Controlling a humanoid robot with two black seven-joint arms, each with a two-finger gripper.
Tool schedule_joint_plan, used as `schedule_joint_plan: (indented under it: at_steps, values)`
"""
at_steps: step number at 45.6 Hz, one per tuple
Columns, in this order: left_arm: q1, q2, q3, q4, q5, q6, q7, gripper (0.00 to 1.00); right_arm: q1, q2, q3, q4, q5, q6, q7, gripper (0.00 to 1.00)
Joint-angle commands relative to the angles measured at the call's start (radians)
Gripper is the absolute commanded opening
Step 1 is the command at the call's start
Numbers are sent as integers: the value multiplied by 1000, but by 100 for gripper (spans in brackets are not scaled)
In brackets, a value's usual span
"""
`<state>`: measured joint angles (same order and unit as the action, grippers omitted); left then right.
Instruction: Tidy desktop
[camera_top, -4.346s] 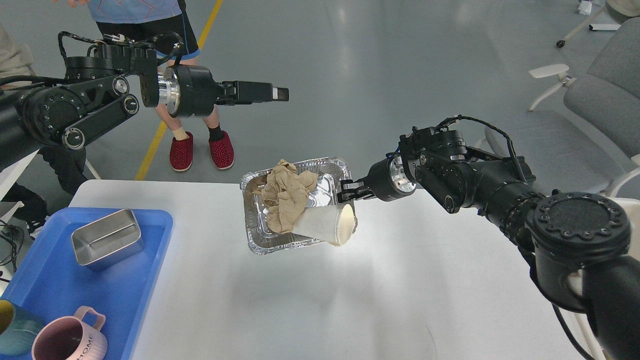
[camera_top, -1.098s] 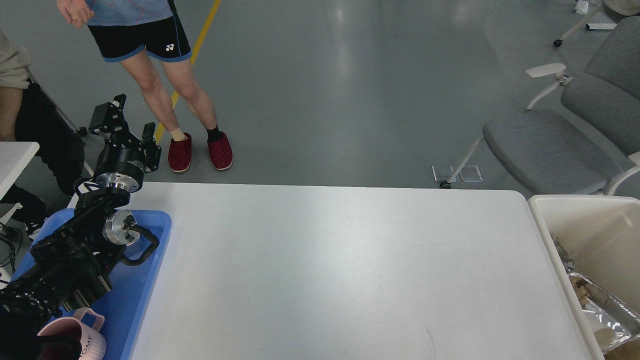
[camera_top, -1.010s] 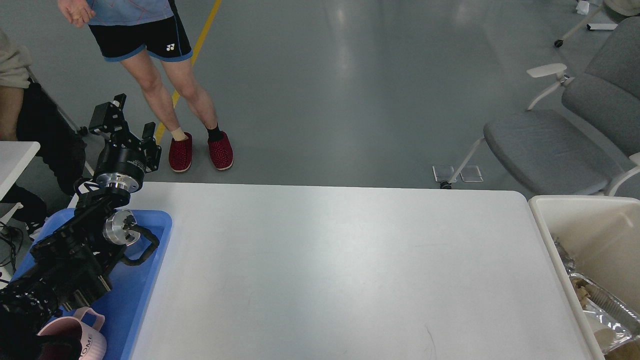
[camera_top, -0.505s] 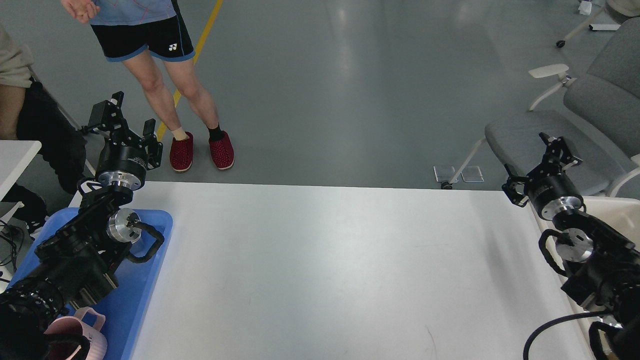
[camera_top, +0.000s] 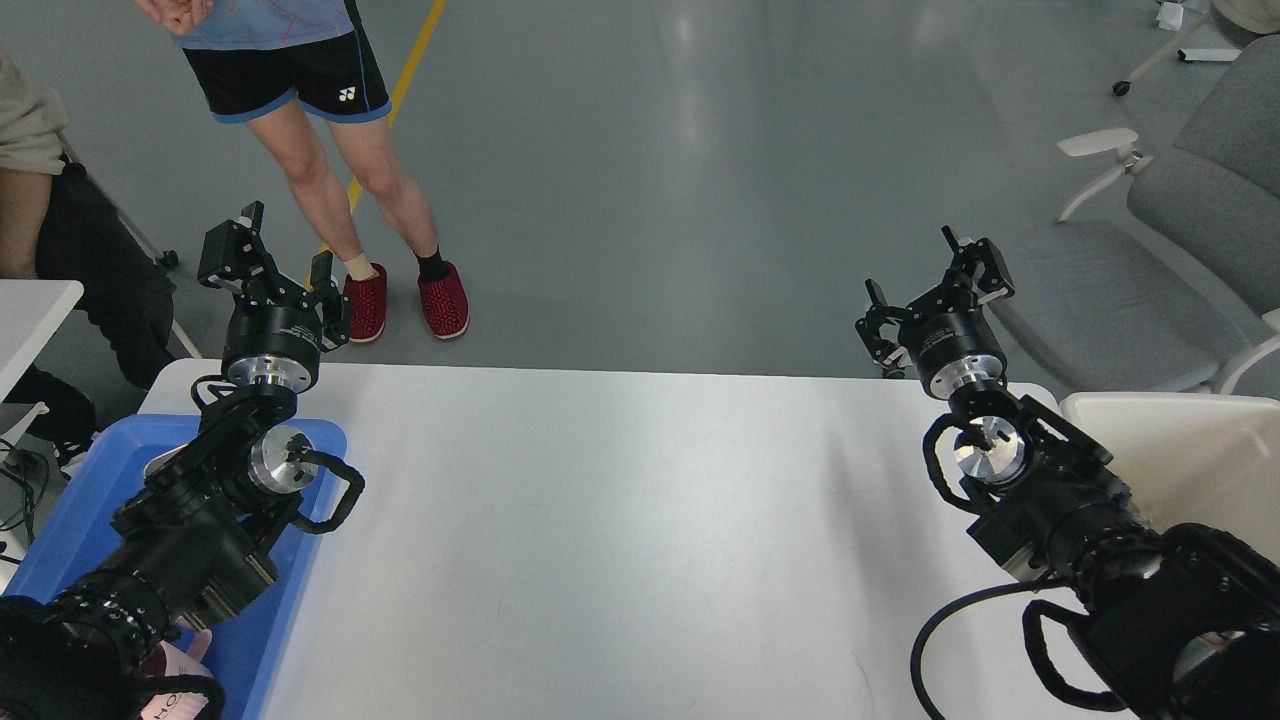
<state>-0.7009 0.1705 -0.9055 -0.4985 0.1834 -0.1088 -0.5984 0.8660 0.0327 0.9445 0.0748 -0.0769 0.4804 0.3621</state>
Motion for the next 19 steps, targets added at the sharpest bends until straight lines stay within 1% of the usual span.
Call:
schedule_joint_plan:
  at_steps: [1, 6, 10, 13, 19]
  values:
    - [9, 1, 14, 0, 4, -8, -1, 87, -1, 7, -62, -3, -37, 0, 9, 100]
    - [9, 6, 57, 2, 24, -6, -3, 88, 1, 4, -147, -3, -58, -34, 15, 100]
    - [8, 1, 85, 2, 57, 3, -30, 92, -1, 1, -168, -4, -67, -45, 17, 100]
    - [9, 0, 86, 2, 57, 3, -49, 93, -1, 3, -171, -4, -69, -63, 17, 100]
    - [9, 1, 86, 2, 56, 6, -49, 94, 1, 6, -168, -4, -69, -111, 18, 100]
